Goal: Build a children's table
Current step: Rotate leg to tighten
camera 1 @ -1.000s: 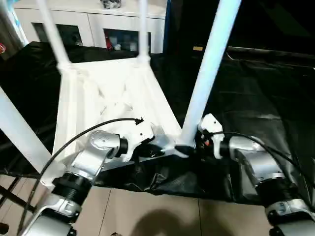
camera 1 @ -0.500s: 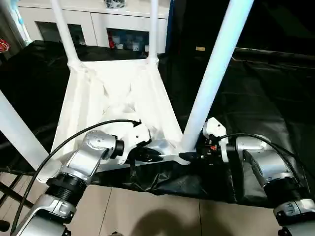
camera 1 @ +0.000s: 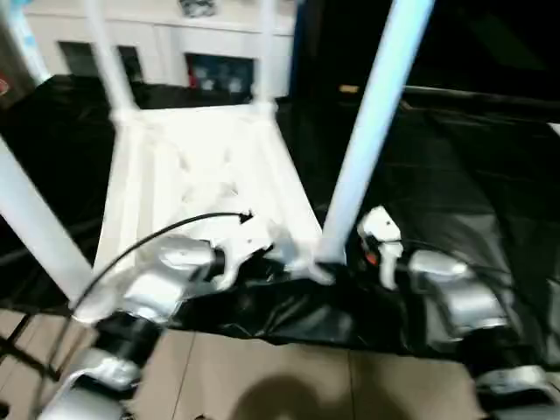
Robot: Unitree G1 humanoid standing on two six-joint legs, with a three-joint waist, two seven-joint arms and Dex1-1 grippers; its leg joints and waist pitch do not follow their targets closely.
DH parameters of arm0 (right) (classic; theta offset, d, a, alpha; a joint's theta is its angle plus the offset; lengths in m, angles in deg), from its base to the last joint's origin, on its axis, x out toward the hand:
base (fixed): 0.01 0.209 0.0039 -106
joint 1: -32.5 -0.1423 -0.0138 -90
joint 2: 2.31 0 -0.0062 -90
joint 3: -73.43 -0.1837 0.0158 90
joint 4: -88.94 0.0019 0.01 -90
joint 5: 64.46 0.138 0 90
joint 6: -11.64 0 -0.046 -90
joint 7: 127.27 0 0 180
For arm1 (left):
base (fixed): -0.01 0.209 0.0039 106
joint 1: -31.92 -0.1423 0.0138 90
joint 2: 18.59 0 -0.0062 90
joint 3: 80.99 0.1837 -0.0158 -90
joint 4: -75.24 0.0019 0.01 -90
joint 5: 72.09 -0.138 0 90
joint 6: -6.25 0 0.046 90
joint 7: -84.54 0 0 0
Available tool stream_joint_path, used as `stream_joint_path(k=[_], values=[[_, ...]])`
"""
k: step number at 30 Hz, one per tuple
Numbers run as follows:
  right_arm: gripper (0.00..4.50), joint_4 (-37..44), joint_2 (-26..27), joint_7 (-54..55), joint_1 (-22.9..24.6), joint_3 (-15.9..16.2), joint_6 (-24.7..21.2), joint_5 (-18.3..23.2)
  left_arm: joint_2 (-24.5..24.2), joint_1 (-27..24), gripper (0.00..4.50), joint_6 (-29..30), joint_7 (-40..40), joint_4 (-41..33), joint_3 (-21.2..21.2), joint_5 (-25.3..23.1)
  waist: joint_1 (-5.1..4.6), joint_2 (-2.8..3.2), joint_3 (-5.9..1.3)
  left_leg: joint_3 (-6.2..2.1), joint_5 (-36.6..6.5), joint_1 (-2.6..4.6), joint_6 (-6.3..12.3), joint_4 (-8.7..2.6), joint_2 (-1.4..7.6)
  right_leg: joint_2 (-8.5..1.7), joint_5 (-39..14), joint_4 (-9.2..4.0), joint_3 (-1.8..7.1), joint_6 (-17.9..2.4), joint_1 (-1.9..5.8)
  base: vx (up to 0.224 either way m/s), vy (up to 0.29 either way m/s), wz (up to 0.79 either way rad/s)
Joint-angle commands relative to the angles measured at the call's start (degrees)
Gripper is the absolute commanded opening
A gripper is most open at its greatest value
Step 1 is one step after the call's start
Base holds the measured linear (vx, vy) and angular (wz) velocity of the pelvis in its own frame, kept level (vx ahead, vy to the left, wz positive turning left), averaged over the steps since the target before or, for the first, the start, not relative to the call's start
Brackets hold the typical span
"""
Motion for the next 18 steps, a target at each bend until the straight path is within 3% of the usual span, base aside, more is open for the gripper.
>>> stream_joint_path(k=[1, 5, 9, 10, 11, 12, 17, 18], values=[[2.67, -2.93, 6.17, 6.11, -1.39, 2.96, -0.38, -0.4, 5.44, 2.65, 0.0, -0.22, 5.14, -0.05, 1.39, 0.9, -0.2, -0.32, -3.09, -0.64, -16.96, 0.97, -1.2, -4.4, 1.63, -3.62, -20.97, -5.05, 1.43, -9.7, 1.81, 0.0, 0.0, 0.0], [2.67, -5.02, 10.74, 13.18, -3.25, 2.16, 0.25, -1.22, 8.07, 2.65, 0.0, 0.38, 8.41, 0.26, 2.06, 0.03, -0.66, -0.23, -3.06, -0.65, -17.42, 0.89, -0.67, -4.36, 1.55, -3.53, -20.26, -5.23, 1.49, -9.53, 1.62, 0.0, 0.0, 0.0], [2.67, -4.16, 11.81, 11.53, -3.42, 3.23, 2.28, -1.48, 9.09, 1.82, 0.0, 0.64, 8.77, -0.84, 2.29, -0.23, -0.68, -0.09, -3.23, -0.56, -16.32, 0.79, 0.18, -4.27, 1.59, -3.39, -16.33, -4.96, 1.55, -10.31, 1.83, 0.0, 0.0, 0.0], [3.02, -3.89, 11.75, 11.08, -3.32, 3.14, 2.38, -1.32, 9.09, 1.7, 0.0, 0.64, 8.64, -0.98, 2.23, -0.19, -0.71, -0.07, -3.23, -0.56, -15.96, 0.71, 0.31, -4.3, 1.59, -3.36, -15.61, -4.9, 1.52, -10.47, 1.9, 0.0, 0.0, 0.0], [3.02, -3.61, 11.54, 10.37, -3.22, 2.88, 2.26, -0.98, 8.96, 1.53, 0.0, 0.45, 8.3, -1.16, 2.19, -0.17, -0.67, -0.07, -3.27, -0.48, -15.45, 0.74, 0.56, -4.23, 1.58, -3.35, -14.48, -4.83, 1.52, -10.81, 1.92, 0.0, 0.0, 0.0], [3.37, -3.33, 11.06, 9.14, -3.2, 2.24, 1.98, -0.1, 8.62, 1.27, 0.0, -0.07, 7.59, -1.41, 2.19, -0.06, -0.69, -0.33, -3.27, -0.41, -15.38, 0.72, 0.82, -4.17, 1.56, -3.36, -14.32, -4.86, 1.52, -10.92, 1.96, 0.0, 0.0, 0.0], [3.72, -2.41, 5.97, 4.14, -2.85, 1.95, 2.41, 0.38, 5.39, -0.29, 0.0, -1.56, 2.36, -3.96, 2.42, 1.97, -0.59, -0.23, -3.4, -0.45, -13.18, 0.43, 2.01, -4.05, 1.67, -3.43, -11.23, -4.42, 1.44, -11.91, 2.38, 0.0, 0.0, 0.0], [3.83, -2.44, 4.67, 2.86, -2.81, 2.38, 2.69, -0.11, 4.78, -0.56, 0.0, -1.9, 1.17, -4.37, 2.31, 2.34, -0.47, -0.08, -3.42, -0.34, -12.72, 0.65, 2.3, -3.93, 1.71, -3.36, -10.0, -4.39, 1.44, -12.48, 2.24, 0.0, 0.0, 0.0]])
